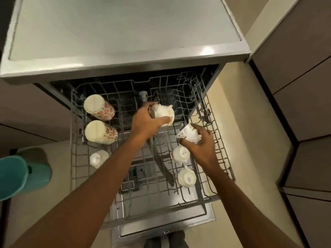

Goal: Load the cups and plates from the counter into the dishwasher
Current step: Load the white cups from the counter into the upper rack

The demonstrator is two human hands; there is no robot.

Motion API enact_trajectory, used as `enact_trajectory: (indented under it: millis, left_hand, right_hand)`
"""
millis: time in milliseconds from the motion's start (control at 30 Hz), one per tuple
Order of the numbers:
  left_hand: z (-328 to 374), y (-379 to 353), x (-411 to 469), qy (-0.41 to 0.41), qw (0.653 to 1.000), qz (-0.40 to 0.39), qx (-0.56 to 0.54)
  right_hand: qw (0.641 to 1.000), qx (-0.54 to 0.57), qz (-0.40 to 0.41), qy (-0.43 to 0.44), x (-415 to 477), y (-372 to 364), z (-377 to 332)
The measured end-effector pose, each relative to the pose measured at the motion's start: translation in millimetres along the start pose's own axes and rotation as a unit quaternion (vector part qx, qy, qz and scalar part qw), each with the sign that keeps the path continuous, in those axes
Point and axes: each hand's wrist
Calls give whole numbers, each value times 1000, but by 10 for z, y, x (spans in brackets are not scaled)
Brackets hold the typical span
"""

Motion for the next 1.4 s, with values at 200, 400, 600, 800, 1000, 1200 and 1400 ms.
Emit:
enact_trajectory:
  millis: [200, 400, 600, 800, 1000, 1200, 1400]
  left_hand:
    - [240, 85, 308, -57, 994, 5, 90]
    - [156, -138, 791, -107, 975, -34, 193]
    - [-19, -302, 1023, -149, 945, -68, 283]
    - [-114, -382, 1148, -159, 934, -74, 310]
    - [-152, -462, 1245, -170, 925, -105, 322]
    - [-201, -503, 1277, -174, 918, -140, 328]
    - [-186, -442, 1270, -165, 912, -159, 340]
  right_hand:
    - [999, -41, 12, 31, 208, -16, -125]
    - [995, -81, 9, 52, 505, -121, 146]
    - [980, -169, -23, 104, 584, -249, 280]
    - [977, -201, -37, 63, 641, -380, 298]
    - [966, -249, -59, 24, 717, -445, 251]
    - [953, -290, -80, 41, 722, -427, 243]
    - [925, -353, -128, 51, 704, -390, 179]
Point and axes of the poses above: each hand's wrist, its own x-axis towards the middle knuckle, its own y-axis out of the back of the hand, z = x × y, and after that the axes turned 11 degrees about -z, right-handed
